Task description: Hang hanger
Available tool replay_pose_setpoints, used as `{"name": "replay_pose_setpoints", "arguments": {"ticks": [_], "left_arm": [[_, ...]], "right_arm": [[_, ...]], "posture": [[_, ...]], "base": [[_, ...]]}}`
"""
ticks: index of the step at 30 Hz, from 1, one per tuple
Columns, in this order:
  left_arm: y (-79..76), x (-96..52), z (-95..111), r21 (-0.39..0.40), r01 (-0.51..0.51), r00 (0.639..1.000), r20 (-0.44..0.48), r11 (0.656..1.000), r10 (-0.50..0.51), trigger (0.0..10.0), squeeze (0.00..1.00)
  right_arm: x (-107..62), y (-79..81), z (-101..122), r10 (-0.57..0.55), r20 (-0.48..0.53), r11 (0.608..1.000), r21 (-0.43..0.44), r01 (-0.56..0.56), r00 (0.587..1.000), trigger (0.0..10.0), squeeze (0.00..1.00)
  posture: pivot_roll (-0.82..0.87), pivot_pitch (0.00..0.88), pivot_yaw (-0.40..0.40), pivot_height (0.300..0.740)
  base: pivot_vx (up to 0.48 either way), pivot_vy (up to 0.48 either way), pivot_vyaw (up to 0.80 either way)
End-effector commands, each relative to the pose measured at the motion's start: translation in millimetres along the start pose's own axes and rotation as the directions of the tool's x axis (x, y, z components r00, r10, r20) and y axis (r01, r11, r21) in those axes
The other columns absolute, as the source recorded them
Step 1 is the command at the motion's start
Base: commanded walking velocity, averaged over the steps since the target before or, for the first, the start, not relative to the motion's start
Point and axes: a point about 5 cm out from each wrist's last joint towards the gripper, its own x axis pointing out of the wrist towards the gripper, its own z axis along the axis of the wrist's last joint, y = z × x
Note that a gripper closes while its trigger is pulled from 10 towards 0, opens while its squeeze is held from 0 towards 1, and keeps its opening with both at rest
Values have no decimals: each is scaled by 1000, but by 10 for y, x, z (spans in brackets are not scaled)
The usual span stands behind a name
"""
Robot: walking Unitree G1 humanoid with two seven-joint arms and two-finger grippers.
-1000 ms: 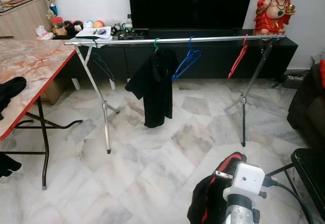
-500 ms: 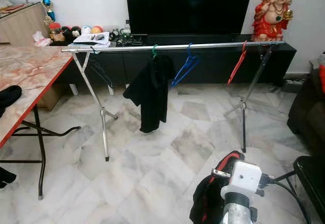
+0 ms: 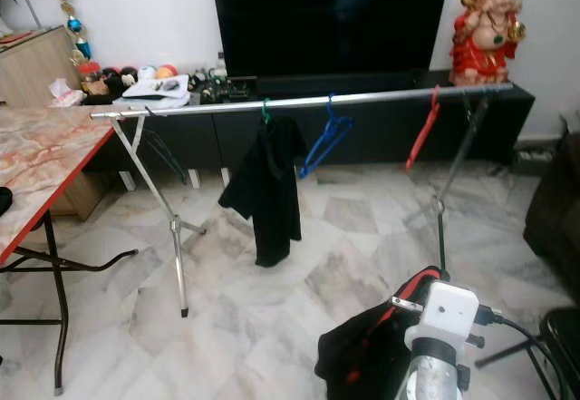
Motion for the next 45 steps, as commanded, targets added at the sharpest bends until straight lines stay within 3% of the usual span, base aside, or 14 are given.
{"name": "replay_pose_setpoints", "arguments": {"ticks": [1, 23, 31, 45], "left_arm": [[26, -7, -17, 3, -6, 1000, -9, 1000, 6, 10000, 0], [0, 6, 35, 6, 2, 1000, 6, 1000, -2, 10000, 0], [-5, 8, 40, 10, 6, 1000, 6, 1000, -6, 10000, 0], [-13, 10, 43, 12, 11, 1000, 7, 1000, -11, 10000, 0]], "right_arm": [[31, 59, 96, 17, 37, 1000, 7, -17, 999, 10000, 0], [142, 58, 154, -6, 32, 1000, 22, 5, 999, 10000, 0], [144, 85, 145, 4, 20, 1000, 19, -4, 1000, 10000, 0], [145, 96, 138, 3, 16, 1000, 20, -4, 1000, 10000, 0]], "posture": [[69, 20, 32, 740], [74, 51, 22, 740], [73, 58, 23, 740], [76, 63, 21, 740]], "base": [[307, 0, 0], [305, 0, 0], [229, 0, -758], [0, 0, -210]]}}
